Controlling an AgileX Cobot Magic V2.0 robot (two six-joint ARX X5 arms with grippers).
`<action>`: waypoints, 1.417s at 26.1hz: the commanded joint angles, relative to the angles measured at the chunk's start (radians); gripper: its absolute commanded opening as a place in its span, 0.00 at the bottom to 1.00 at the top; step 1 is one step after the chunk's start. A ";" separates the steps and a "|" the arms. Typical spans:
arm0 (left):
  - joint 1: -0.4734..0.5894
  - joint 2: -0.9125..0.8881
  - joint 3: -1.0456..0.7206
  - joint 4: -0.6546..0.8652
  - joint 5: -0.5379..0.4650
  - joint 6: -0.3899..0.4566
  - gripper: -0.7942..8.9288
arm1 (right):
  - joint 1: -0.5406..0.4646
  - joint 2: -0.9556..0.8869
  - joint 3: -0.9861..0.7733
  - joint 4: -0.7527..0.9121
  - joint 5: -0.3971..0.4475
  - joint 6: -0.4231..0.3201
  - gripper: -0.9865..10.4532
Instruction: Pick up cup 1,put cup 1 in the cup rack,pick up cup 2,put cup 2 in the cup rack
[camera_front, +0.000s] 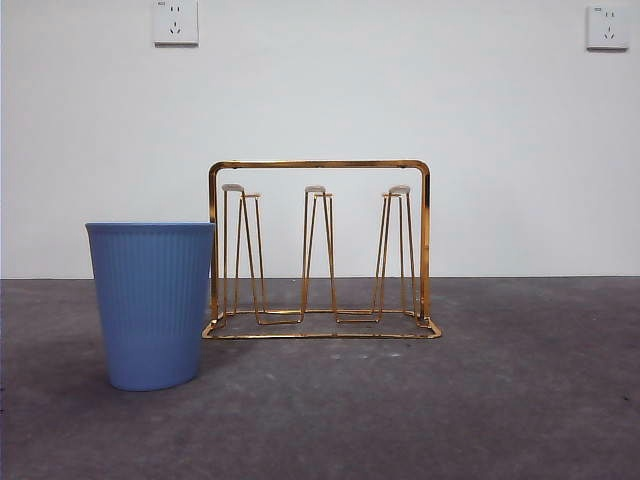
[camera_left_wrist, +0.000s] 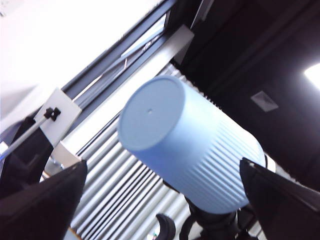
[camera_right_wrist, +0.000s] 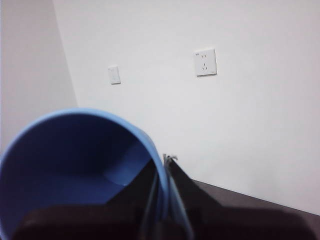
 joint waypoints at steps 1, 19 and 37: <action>-0.010 0.016 0.002 0.045 -0.030 -0.011 0.73 | 0.002 0.021 -0.005 0.016 -0.017 0.016 0.07; -0.010 0.027 0.006 0.081 -0.073 -0.013 0.73 | 0.002 0.132 -0.005 0.055 -0.103 0.051 0.07; -0.010 0.027 0.006 0.141 -0.076 -0.013 0.13 | 0.002 0.150 -0.005 -0.016 -0.103 0.048 0.08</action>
